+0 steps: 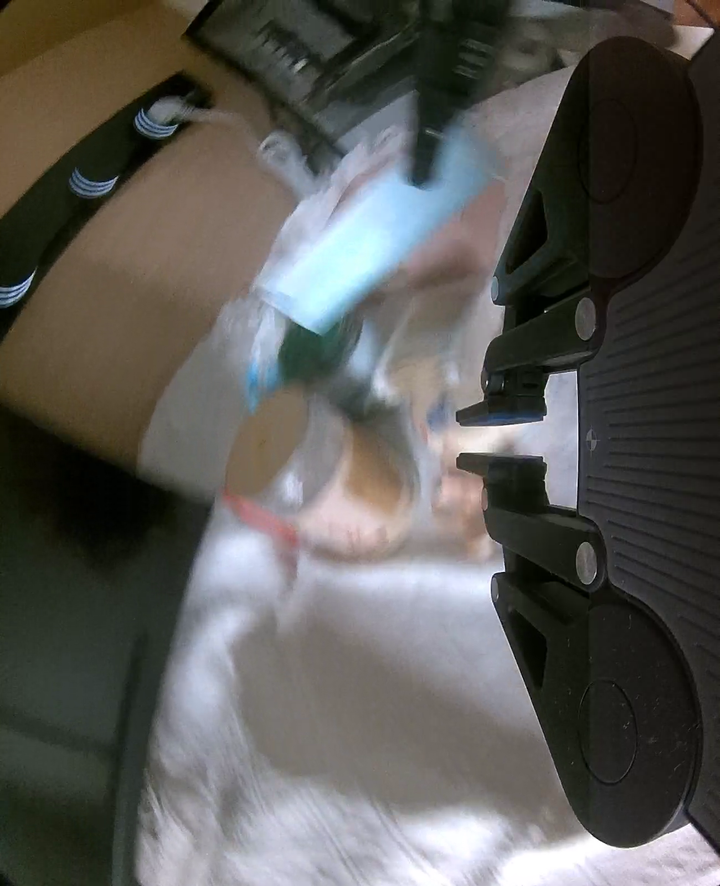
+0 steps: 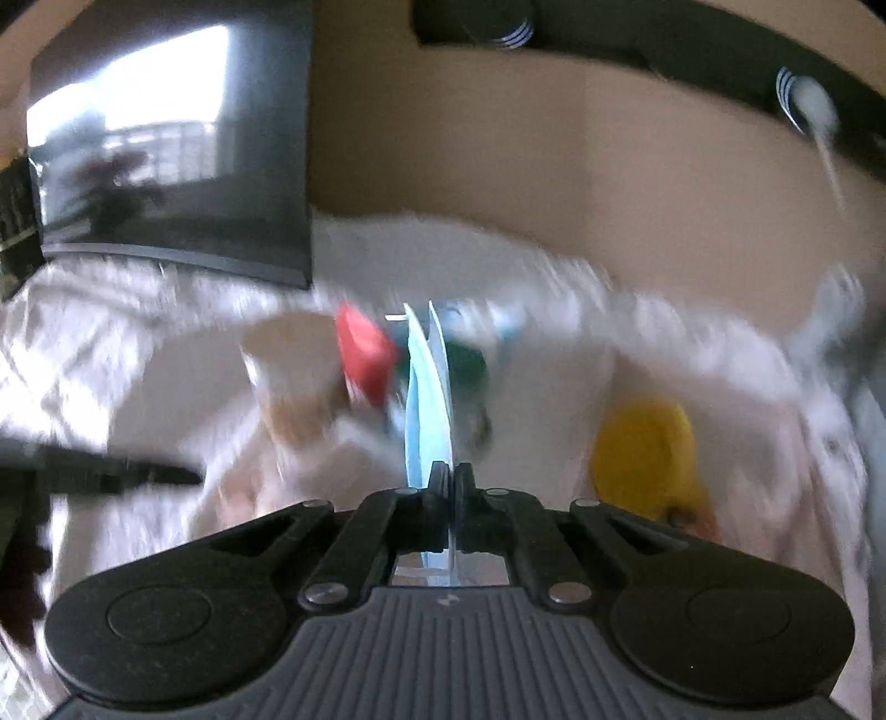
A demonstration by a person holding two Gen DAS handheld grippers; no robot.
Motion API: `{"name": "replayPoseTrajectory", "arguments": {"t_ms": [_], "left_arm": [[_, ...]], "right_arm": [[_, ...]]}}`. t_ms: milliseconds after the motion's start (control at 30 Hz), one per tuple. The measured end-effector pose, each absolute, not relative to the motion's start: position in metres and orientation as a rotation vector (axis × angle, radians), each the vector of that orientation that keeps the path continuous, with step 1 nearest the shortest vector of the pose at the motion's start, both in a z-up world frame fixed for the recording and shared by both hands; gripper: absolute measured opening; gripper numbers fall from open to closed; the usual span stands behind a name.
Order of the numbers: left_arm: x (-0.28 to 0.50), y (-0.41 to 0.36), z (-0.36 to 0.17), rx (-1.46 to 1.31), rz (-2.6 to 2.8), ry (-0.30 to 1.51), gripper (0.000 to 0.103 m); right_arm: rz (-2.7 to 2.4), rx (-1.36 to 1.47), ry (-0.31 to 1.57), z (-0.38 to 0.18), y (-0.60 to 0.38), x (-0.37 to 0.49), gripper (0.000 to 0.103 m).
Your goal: Organize soft objects
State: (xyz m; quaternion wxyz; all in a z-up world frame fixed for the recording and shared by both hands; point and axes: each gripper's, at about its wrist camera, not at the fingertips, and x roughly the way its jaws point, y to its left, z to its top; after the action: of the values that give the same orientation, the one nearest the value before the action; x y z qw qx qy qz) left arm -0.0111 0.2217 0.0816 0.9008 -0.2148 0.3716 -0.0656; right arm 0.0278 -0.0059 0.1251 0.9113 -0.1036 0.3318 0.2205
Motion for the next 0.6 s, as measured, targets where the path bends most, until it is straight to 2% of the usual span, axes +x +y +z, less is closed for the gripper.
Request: {"name": "replayPoseTrajectory", "arguments": {"t_ms": [233, 467, 500, 567, 600], "left_arm": [[0.013, 0.142, 0.102, -0.151, -0.229, 0.732, 0.011], [0.034, 0.081, 0.08, 0.174, -0.217, 0.753, 0.015], [0.031, 0.077, 0.078, 0.206, -0.224, 0.721, 0.017], [0.028, 0.072, 0.075, 0.263, -0.222, 0.708, 0.017], [0.027, 0.071, 0.074, 0.271, -0.224, 0.708, 0.017]], "right_arm": [[0.303, -0.231, 0.833, 0.054, -0.051, -0.008, 0.002], [0.266, -0.179, 0.822, 0.033, -0.067, -0.024, 0.004], [0.263, -0.174, 0.817, 0.031, -0.068, -0.024, 0.007], [0.259, -0.173, 0.816, 0.028, -0.069, -0.025, 0.021], [0.26, -0.175, 0.81, 0.026, -0.069, -0.026, 0.033]]}}
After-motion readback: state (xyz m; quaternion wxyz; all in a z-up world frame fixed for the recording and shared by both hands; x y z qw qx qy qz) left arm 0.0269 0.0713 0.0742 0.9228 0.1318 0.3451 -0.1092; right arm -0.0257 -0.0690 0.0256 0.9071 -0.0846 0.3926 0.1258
